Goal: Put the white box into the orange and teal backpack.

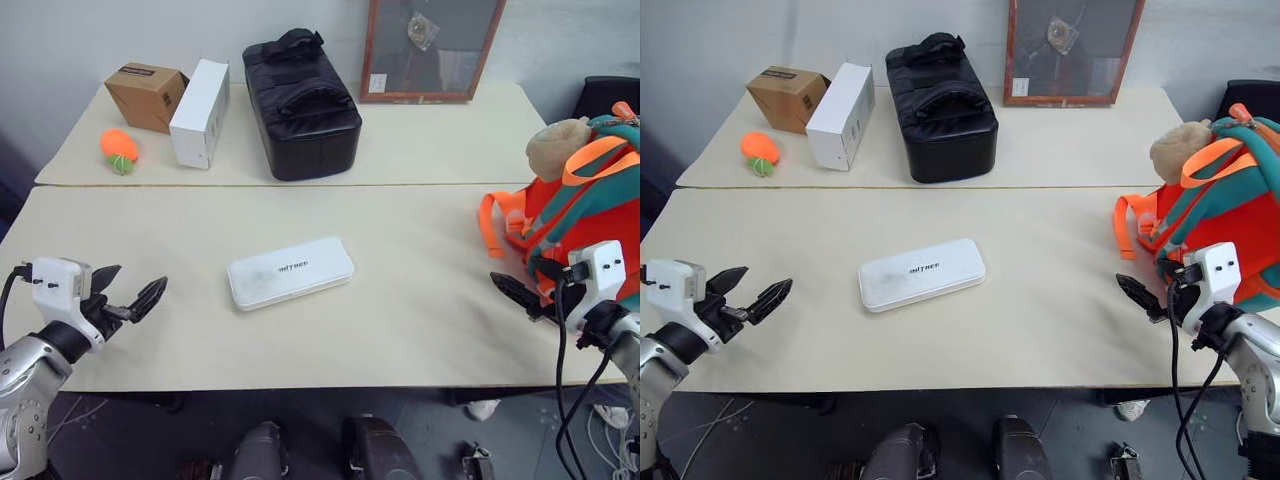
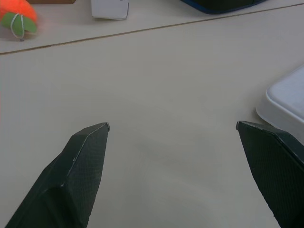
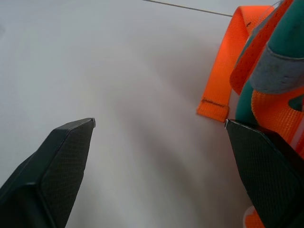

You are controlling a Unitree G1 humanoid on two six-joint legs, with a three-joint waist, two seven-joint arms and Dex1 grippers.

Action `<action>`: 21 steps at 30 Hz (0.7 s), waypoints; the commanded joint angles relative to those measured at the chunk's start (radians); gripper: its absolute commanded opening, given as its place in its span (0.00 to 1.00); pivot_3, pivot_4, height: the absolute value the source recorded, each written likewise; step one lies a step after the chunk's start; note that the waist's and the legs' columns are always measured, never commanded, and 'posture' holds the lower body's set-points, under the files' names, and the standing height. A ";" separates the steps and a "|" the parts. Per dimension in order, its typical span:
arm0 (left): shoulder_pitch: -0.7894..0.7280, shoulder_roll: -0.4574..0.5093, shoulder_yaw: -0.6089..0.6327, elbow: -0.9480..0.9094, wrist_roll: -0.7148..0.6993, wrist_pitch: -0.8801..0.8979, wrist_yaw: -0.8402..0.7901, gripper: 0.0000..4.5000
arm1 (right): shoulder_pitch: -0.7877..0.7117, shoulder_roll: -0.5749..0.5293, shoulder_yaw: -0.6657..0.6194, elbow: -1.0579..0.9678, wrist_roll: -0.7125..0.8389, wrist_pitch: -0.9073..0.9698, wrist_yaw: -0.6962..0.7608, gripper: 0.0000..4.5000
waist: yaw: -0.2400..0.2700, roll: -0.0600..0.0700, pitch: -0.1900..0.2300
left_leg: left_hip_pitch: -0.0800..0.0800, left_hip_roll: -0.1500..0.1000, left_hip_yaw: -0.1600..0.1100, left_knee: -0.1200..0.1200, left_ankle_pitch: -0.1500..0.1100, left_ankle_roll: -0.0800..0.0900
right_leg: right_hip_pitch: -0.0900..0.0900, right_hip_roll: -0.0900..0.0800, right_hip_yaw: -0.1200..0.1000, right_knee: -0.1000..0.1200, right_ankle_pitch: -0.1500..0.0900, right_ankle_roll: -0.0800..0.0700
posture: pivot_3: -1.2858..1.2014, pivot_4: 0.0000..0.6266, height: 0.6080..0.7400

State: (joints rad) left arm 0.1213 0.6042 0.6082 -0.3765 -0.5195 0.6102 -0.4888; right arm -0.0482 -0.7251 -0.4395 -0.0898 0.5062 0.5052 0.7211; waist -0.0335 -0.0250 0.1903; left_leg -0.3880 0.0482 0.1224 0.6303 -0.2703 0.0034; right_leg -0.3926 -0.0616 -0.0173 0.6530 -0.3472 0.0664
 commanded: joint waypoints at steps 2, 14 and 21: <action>0.015 0.005 0.007 -0.026 -0.012 0.011 0.008 1.00 | 0.012 0.001 -0.009 -0.055 0.017 -0.003 0.004 1.00 | 0.002 0.000 0.000 | 0.000 0.000 0.000 0.000 0.000 0.000 | 0.000 0.000 0.000 0.000 0.000 0.000 | 0.52 0.24 1.00; 0.057 0.008 -0.036 -0.065 0.009 0.029 0.003 0.91 | 0.038 -0.019 0.086 -0.169 0.043 -0.007 0.105 0.91 | 0.001 0.000 0.000 | 0.000 0.000 0.000 0.000 0.000 0.000 | 0.000 0.000 0.000 0.000 0.000 0.000 | 0.52 0.24 1.00; 0.048 -0.013 -0.180 -0.058 0.064 0.004 0.013 0.47 | -0.106 0.043 0.284 -0.167 -0.014 -0.008 0.091 0.41 | 0.001 0.000 0.000 | 0.000 0.000 0.000 0.001 0.000 0.000 | 0.000 0.000 0.000 0.000 0.001 -0.001 | 0.52 0.24 1.00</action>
State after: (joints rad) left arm 0.1941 0.5897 0.4395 -0.4221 -0.4687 0.6304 -0.4918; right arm -0.1158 -0.6936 -0.1877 -0.2614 0.5106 0.5069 0.8263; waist -0.0326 -0.0252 0.1902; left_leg -0.3879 0.0483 0.1223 0.6309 -0.2698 0.0032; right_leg -0.3927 -0.0619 -0.0174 0.6532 -0.3461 0.0647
